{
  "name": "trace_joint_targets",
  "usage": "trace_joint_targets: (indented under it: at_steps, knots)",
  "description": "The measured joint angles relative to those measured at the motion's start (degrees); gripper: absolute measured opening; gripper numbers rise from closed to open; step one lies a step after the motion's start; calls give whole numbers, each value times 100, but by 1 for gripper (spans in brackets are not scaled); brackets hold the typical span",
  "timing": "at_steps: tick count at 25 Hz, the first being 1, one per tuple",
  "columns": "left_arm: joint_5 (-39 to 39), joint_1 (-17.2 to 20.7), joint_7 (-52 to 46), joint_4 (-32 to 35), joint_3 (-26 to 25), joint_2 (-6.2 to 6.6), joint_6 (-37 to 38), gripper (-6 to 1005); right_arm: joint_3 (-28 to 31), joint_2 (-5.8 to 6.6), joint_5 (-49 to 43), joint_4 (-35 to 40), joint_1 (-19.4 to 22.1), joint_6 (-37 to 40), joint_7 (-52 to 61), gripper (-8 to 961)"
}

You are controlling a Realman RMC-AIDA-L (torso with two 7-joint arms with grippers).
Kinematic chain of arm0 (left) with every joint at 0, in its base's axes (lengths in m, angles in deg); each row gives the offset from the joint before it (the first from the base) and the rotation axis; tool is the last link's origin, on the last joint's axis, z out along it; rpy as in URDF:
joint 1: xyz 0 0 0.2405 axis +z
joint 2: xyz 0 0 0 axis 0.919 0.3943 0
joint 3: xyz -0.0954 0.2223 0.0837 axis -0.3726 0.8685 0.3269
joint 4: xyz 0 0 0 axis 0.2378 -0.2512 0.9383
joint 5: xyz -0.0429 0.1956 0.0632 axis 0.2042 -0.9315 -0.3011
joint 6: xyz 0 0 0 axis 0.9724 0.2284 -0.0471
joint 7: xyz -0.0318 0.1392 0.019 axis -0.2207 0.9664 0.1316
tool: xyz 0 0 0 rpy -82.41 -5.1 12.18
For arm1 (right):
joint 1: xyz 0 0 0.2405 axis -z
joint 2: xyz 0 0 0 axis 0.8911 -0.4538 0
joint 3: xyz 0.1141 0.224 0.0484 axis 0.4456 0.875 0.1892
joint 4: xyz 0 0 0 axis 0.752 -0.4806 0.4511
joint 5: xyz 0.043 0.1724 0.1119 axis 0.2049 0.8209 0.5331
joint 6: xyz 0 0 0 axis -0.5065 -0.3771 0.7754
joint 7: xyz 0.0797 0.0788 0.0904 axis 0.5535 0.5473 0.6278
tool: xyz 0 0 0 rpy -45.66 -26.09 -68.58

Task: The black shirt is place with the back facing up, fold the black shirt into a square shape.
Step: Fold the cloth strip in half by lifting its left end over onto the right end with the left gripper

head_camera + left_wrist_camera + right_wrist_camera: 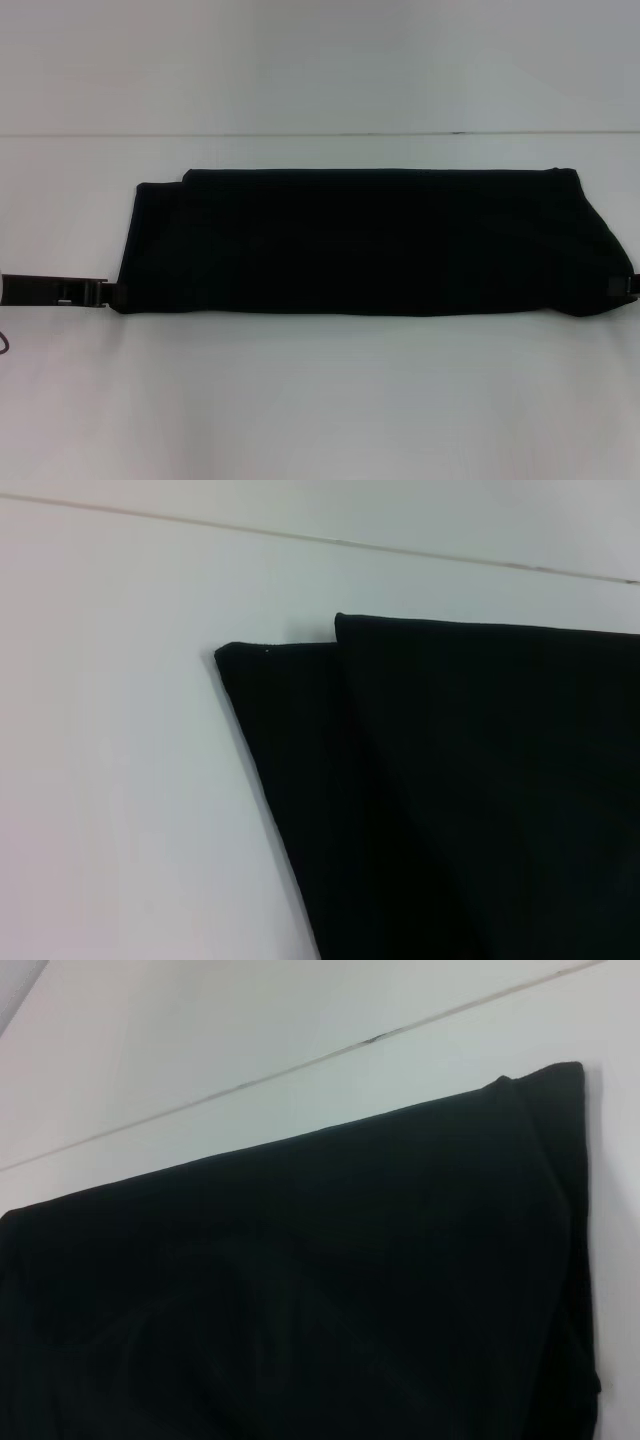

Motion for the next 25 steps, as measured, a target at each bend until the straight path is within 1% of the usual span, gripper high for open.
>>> trace_joint_targets:
  at_steps: [4,10,18,23,25]
  knots:
    - [-2,0,0,1,0,0,-11,8,0,19,1,2,37,0,-10,16]
    - [-2,32,0,50,-13,36,-90,7,18,48,20,2,134,84,-56,42]
    - [13,133,36,252,-126,35,-16,7,261,56,29,10,227,364,-237,76]
    - [13,134,74,243,-153,39,19,8,360,38,54,10,228,378,-245,97]
    - [26,133,77,248,-173,41,72,23,442,26,66,10,233,399,-248,106]
